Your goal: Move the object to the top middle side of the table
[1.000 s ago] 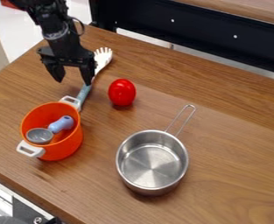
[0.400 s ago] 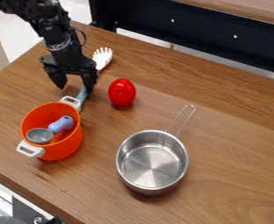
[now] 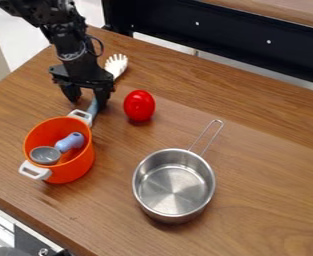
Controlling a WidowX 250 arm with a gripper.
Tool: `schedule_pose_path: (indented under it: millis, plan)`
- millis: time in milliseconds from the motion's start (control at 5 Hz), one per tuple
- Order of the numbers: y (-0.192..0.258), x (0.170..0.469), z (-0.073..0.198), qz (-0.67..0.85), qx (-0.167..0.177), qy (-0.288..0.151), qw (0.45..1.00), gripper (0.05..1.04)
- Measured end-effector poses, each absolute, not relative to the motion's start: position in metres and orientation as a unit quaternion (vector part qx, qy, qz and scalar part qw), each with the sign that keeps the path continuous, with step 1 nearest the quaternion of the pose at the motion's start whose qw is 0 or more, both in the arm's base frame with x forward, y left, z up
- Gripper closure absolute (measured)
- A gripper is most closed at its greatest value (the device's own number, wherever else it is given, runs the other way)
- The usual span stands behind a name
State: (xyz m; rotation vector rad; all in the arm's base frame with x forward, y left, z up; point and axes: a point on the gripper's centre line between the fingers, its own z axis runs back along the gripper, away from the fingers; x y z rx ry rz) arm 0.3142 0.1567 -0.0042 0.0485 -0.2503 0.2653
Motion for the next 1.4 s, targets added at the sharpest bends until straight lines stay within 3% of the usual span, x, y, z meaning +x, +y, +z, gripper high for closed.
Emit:
schedule_pose_path:
  millis: [200, 400, 600, 1000, 1200, 1400]
  plan:
    - [0.156, 0.316, -0.004, 0.135, 0.016, -0.116, 0.984, 0.626]
    - [0.159, 0.319, 0.001, 0.139, 0.01, -0.109, 0.984, 0.848]
    - [0.164, 0.326, 0.002, 0.154, 0.01, -0.111, 0.982, 0.895]
    - [0.167, 0.347, 0.023, 0.185, -0.002, -0.142, 0.972, 0.895]
    - [0.167, 0.352, 0.049, 0.204, -0.009, -0.156, 0.966, 0.895]
    - [0.159, 0.358, 0.067, 0.257, -0.014, -0.125, 0.958, 0.895]
